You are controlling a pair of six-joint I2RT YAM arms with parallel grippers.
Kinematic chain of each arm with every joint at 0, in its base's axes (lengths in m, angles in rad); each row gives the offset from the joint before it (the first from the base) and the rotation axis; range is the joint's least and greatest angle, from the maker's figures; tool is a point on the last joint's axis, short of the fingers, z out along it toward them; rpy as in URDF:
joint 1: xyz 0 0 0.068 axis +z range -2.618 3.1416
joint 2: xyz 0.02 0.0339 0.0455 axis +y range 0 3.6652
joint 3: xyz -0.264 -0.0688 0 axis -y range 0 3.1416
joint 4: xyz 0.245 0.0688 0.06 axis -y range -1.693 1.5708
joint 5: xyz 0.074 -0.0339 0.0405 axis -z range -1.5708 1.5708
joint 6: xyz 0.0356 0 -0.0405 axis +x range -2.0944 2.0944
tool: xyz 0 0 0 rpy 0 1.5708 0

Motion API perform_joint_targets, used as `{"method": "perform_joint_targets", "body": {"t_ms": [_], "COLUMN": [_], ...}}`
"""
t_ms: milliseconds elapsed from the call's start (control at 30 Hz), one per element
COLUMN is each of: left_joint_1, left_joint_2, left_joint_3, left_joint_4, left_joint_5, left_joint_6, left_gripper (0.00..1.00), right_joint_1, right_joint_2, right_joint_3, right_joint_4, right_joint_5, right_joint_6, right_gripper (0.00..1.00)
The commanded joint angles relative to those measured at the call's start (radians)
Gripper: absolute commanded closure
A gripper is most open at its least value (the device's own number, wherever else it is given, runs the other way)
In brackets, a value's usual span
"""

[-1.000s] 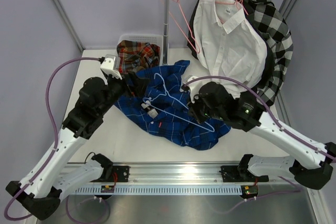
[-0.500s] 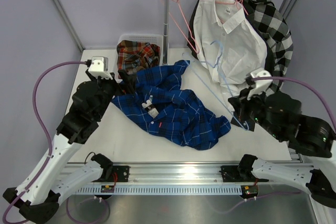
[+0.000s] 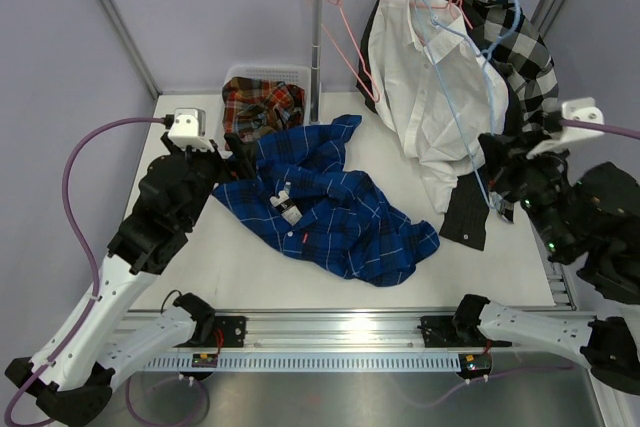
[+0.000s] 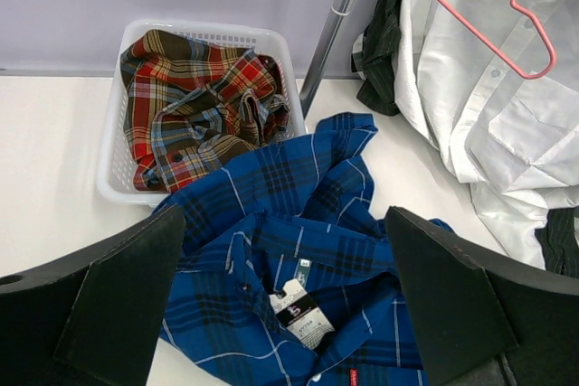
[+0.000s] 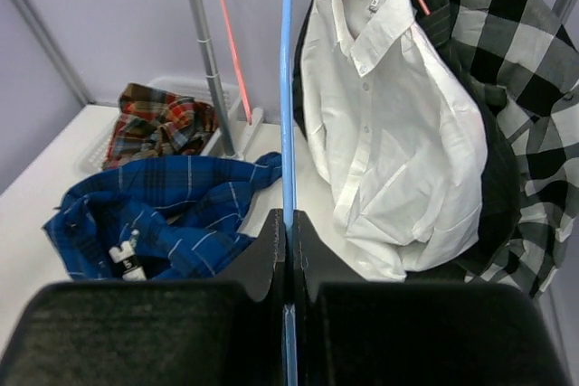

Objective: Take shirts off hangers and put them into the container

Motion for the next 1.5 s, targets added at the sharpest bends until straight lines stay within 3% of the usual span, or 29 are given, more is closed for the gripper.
{"method": "perform_joint_targets", "body": {"t_ms": [0, 100, 233, 500, 1000, 1200, 1467], "left_joint_1": [0.003, 0.003, 0.003, 0.003, 0.004, 0.004, 0.004], "left_joint_2": [-0.001, -0.001, -0.004, 0.006, 0.046, 0.054, 0.055], "left_joint_3": [0.011, 0.011, 0.010, 0.003, -0.001, -0.001, 0.000], "left_joint_4": [0.037, 0.037, 0.037, 0.039, 0.039, 0.037, 0.036], "left_joint_5": [-0.032, -0.034, -0.037, -0.051, -0.057, -0.051, -0.057], "left_joint_6": [0.015, 0.015, 0.018, 0.030, 0.036, 0.036, 0.038], "left_gripper": [0.01, 0.01, 0.01, 0.01, 0.01, 0.01, 0.01], "right_joint_1": [-0.033, -0.126, -0.333, -0.516, -0.590, -0.591, -0.590], "right_joint_2": [0.115, 0.180, 0.275, 0.525, 1.002, 1.071, 1.032], "right_joint_3": [0.039, 0.077, 0.109, 0.232, 0.770, 0.755, 0.637], "right_joint_4": [0.102, 0.096, 0.088, 0.146, 0.062, 0.093, 0.153], "right_joint_5": [0.076, -0.015, -0.278, -0.590, -0.710, -0.721, -0.704], "right_joint_6": [-0.082, -0.073, -0.033, -0.031, -0.129, -0.129, -0.126], "right_gripper": [1.00, 1.00, 1.00, 1.00, 1.00, 1.00, 1.00]}}
